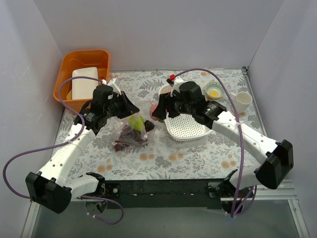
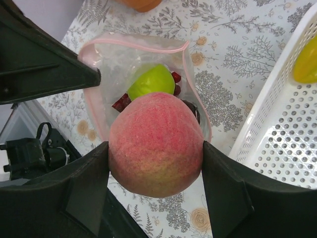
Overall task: Place the food in the zip-top bag and seal the zipper
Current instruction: Place the fake fruit in the zipper food storage bag.
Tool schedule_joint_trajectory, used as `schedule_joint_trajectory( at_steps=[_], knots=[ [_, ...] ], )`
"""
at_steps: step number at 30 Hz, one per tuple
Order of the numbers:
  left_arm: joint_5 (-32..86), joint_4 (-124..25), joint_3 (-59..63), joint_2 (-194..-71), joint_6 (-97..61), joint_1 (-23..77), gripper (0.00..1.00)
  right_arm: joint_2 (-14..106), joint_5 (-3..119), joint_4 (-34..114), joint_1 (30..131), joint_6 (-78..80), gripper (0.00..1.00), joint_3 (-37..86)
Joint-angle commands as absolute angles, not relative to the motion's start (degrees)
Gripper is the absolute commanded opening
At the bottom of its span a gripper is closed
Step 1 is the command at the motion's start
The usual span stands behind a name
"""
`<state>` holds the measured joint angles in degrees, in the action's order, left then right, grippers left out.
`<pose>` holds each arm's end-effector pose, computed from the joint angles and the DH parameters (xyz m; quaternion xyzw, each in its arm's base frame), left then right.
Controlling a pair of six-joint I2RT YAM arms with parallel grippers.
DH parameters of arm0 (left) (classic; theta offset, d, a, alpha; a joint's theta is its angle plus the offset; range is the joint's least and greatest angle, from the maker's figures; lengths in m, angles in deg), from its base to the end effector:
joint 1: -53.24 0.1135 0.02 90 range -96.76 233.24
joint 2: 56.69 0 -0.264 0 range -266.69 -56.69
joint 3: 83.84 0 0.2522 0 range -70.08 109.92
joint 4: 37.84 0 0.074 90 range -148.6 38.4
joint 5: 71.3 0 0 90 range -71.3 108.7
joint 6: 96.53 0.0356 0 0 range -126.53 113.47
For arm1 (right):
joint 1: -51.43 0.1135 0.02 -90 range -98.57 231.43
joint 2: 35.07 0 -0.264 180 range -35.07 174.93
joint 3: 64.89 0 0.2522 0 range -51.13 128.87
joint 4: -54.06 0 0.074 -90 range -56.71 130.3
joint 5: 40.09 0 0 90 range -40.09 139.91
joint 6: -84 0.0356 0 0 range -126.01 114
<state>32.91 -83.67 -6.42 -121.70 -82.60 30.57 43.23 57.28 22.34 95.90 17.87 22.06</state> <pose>0.2230 -0.1026 0.3472 -0.3402 0.8070 -0.4278 0.2236 0.2226 0.2249 0.3671 -0.1837 0.8127 0.3534 0.4252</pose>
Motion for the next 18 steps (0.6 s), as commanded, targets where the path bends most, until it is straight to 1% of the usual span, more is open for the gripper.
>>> schedule_joint_trajectory(
  at_steps=[1,4,7,8,9,10,11,12,13,15,18],
  knots=[
    [34.07,-83.15,-5.04,-120.06,-82.64,30.48,0.0,48.85,58.43,25.18,97.92,17.38,0.35,24.8],
    [34.86,-83.32,-4.17,-119.88,-82.81,30.57,0.0,52.64,58.61,26.84,99.85,16.76,0.36,27.34],
    [35.04,-83.67,-3.2,-119.36,-83.08,30.57,0.0,57.29,59.92,25.63,101.52,15.71,0.41,31.56],
    [34.61,-83.94,-2.76,-119.27,-83.08,30.48,0.0,58.43,59.49,23.79,102.31,15.1,0.54,34.45],
    [34.43,-84.2,-2.41,-118.92,-83.17,30.57,0.0,59.66,59.22,22.99,102.66,14.39,0.64,35.69],
    [33.91,-84.99,-1.36,-118.74,-83.08,30.57,0.0,59.76,57.83,22.28,102.93,14.04,0.71,36.49],
    [33.29,-85.6,-0.83,-118.39,-83.08,30.57,0.0,59.33,57.12,23.23,103.19,13.95,0.83,35.8],
    [31.37,-86.22,-0.22,-118.21,-83.08,30.57,0.0,56.97,56.5,24.81,103.2,13.95,0.88,34.58],
    [29.79,-88.14,0.4,-117.78,-83.08,30.57,0.0,55.47,54.76,25.78,103.2,13.86,0.98,33.61],
    [23.75,-90.69,2.77,-117.51,-83.6,30.57,0.0,51.43,52.11,26.58,103.11,13.07,0.98,31.67],
    [19.32,-93.08,3.92,-116.37,-83.78,30.57,0.0,47.64,46.84,25.27,102.58,11.58,0.98,30.7]
  ],
)
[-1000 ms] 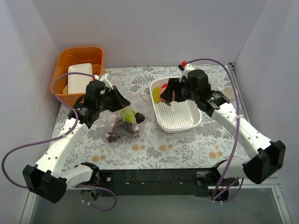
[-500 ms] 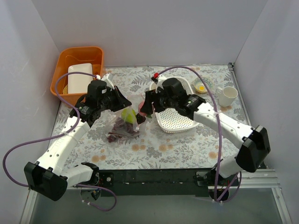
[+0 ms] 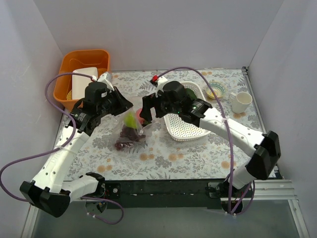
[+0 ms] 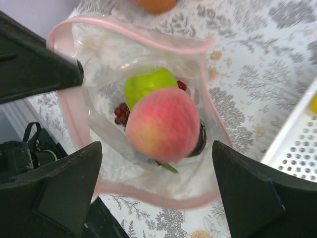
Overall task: Place the food in the zip-top bag and seal the zipper
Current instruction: Place the fake fruit in the zipper food storage bag, then adjust the zipper food storage bag at the center of the board.
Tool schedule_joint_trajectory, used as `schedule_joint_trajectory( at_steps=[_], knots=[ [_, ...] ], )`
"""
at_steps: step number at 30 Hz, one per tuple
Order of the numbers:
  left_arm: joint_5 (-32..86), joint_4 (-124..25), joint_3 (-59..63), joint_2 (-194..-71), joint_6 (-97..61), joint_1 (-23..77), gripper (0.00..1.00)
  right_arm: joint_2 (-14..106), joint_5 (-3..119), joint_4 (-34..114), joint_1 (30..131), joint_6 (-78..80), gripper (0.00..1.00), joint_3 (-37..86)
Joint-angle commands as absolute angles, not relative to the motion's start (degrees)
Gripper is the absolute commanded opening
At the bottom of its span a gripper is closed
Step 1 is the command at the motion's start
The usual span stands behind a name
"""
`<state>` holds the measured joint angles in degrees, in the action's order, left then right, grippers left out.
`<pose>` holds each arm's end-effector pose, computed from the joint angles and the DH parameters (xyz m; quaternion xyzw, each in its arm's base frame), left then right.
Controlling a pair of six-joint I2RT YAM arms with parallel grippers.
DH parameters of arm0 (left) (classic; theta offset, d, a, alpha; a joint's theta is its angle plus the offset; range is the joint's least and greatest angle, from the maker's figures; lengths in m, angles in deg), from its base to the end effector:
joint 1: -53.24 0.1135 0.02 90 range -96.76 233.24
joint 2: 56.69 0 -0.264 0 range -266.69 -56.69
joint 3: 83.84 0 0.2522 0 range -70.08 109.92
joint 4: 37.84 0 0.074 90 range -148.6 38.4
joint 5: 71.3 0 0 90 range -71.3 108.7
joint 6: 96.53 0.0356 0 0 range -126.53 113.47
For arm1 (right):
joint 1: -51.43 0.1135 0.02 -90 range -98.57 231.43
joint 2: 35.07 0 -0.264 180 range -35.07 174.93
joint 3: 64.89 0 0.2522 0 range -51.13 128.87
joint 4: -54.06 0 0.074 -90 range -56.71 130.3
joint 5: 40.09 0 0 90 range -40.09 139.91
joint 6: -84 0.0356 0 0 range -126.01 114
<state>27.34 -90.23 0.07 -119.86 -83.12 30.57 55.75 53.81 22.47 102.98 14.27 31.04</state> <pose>0.2099 -0.0934 0.3811 -0.3620 0.7927 -0.4129 0.2647 0.2300 0.2936 0.3511 -0.2463 0.8135 0.3320 0.4091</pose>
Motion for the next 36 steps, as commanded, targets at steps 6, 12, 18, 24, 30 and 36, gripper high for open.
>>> schedule_joint_trajectory(
  at_steps=[6,12,18,24,30,36],
  knots=[
    [13.17,-92.29,3.48,-112.59,-85.01,30.57,0.0,42.89,38.67,23.59,98.9,12.09,0.98,28.15],
    [15.08,-97.38,7.95,-116.18,-84.22,30.57,0.0,50.17,37.78,15.88,87.74,15.09,0.98,30.33],
    [9.73,-98.58,15.92,-115.9,-80.89,30.57,0.0,60.19,41.64,16.31,83.07,12.54,0.98,35.52],
    [6.64,-101.9,21.69,-116.37,-79.49,30.57,0.0,69.33,44.97,15.95,80.96,12.27,0.98,42.55],
    [18.05,-104.57,17.6,-123.77,-78.51,30.57,0.0,76.63,48.14,20.16,80.08,13.77,0.98,45.62],
    [24.14,-99.49,13.49,-122.59,-77.37,30.57,0.0,84.45,49.46,21.74,79.9,16.32,0.96,50.56]
  ],
)
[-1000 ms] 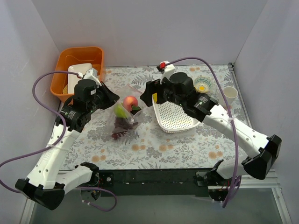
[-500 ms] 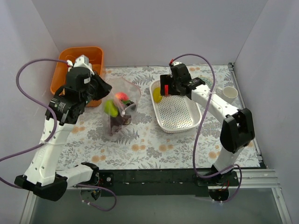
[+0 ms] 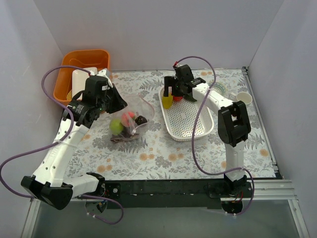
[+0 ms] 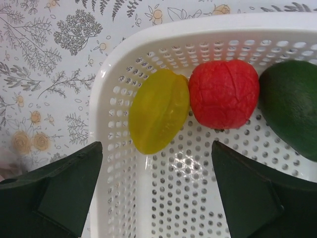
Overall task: Place the food in the zip-top bag and seal the zipper
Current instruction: Adjust the zipper food storage bag at the center of the board, then pick up the fake fruit from the bin.
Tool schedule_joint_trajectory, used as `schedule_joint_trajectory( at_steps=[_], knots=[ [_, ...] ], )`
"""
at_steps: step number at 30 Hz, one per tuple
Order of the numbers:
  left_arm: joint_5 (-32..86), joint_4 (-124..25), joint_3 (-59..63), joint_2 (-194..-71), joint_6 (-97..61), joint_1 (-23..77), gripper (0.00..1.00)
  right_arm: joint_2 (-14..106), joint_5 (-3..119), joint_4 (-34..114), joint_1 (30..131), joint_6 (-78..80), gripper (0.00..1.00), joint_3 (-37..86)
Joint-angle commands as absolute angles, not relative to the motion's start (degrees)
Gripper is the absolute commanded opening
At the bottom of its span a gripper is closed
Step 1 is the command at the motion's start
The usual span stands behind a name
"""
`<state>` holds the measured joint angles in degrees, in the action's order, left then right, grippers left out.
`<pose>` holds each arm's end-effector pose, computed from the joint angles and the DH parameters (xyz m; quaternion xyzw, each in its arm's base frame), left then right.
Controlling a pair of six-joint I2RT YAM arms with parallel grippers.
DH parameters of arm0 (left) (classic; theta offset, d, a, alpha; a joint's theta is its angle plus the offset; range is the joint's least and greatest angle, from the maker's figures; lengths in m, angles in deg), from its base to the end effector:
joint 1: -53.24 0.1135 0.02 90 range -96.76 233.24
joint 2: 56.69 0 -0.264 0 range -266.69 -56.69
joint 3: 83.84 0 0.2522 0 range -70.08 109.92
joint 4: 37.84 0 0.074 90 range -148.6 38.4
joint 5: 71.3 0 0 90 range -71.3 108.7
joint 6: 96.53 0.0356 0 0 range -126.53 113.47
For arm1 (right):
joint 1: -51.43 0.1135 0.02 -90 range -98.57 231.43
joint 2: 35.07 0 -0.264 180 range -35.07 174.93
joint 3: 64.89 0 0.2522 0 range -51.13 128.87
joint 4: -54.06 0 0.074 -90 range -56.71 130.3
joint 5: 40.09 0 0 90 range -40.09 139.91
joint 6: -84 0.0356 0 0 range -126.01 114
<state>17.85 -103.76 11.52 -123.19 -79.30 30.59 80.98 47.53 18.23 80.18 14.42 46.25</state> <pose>0.2061 -0.0854 0.4113 -0.3821 0.8095 -0.3253 0.3048 0.4130 0.2249 0.2576 -0.0574 0.9071 0.1562 0.3867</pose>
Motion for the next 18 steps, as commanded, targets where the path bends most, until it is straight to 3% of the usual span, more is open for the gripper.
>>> schedule_joint_trajectory(
  at_steps=[1,8,14,18],
  knots=[
    [24.49,-99.67,13.68,-123.04,-77.19,30.57,0.0,86.2,49.47,22.1,79.9,16.67,0.95,51.52],
    [26.69,-98.8,13.59,-124.01,-76.22,30.57,0.0,89.82,49.47,22.01,79.9,18.6,0.84,52.67],
    [28.01,-97.04,11.92,-123.57,-77.01,30.57,0.0,91.49,49.47,21.31,79.64,18.25,0.83,53.19],
    [28.71,-96.6,11.65,-123.48,-77.1,30.57,0.0,92.81,52.27,21.58,79.47,17.9,0.67,53.28]
  ],
)
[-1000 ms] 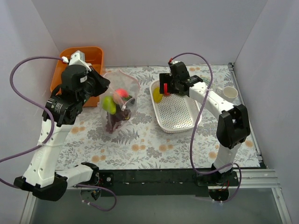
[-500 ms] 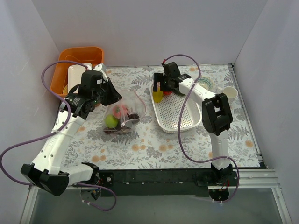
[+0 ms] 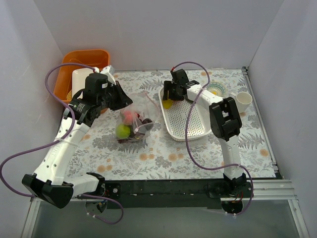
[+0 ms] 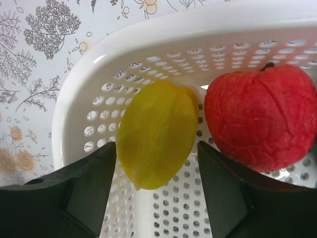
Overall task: Place the food in the zip-top bag and seal the zipper
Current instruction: Pick up the fake fruit from the bin.
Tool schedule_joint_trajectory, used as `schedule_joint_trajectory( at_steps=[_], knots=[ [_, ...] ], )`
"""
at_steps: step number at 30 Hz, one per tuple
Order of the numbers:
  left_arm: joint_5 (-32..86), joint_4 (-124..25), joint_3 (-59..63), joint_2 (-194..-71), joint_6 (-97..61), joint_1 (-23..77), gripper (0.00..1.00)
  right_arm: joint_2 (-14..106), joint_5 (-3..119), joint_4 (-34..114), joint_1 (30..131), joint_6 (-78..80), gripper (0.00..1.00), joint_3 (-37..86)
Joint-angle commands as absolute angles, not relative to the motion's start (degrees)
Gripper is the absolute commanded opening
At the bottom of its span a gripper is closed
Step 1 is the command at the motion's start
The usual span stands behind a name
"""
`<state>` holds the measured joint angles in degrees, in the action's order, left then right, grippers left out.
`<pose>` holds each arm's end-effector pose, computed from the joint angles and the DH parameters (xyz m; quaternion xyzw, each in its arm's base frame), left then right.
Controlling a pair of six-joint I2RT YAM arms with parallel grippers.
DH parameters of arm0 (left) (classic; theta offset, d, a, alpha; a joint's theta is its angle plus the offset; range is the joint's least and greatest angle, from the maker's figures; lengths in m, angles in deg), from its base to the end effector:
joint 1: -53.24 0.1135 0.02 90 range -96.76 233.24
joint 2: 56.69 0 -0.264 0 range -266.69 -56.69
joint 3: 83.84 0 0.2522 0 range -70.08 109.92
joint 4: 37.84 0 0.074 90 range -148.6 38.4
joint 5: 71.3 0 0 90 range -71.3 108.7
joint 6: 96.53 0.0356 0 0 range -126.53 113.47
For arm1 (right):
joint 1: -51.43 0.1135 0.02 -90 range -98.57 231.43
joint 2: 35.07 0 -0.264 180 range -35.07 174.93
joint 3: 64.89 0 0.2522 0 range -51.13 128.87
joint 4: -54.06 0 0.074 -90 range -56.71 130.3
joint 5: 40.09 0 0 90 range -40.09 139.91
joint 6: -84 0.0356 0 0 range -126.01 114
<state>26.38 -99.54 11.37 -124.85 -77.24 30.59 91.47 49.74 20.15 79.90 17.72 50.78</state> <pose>0.2162 -0.0954 0.4111 -0.3314 0.8197 -0.3778 0.2748 0.4419 0.2395 0.2008 -0.0377 0.9224 0.1679 0.3459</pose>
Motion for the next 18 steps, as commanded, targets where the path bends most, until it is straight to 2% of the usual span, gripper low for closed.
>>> schedule_joint_trajectory(
  at_steps=[1,4,6,8,9,10,12,18],
  knots=[
    [28.72,-96.6,11.66,-123.48,-77.1,30.57,0.0,93.33,52.63,21.14,79.38,17.81,0.66,53.63],
    [28.8,-96.51,11.13,-123.22,-77.19,30.57,0.0,93.16,53.95,21.39,79.29,17.55,0.54,52.94],
    [28.89,-96.25,10.69,-123.05,-77.19,30.57,0.0,91.94,54.04,22.1,79.29,17.03,0.39,51.97],
    [29.24,-95.98,10.43,-122.87,-77.28,30.57,0.0,90.88,53.95,22.71,79.29,16.5,0.3,50.83],
    [29.42,-95.81,10.25,-122.96,-77.37,30.48,0.0,89.4,53.77,22.8,79.29,15.97,0.2,50.3],
    [29.42,-95.72,10.08,-122.87,-77.37,30.57,0.0,88.34,53.6,22.8,79.29,15.71,0.15,48.9],
    [29.51,-95.54,9.81,-122.78,-77.45,30.57,0.0,85.1,53.42,24.03,79.29,15.44,0.08,46.53],
    [29.59,-95.19,8.67,-122.43,-77.37,30.57,0.0,73.69,53.77,25.0,79.29,14.83,0.08,37.75]
  ],
)
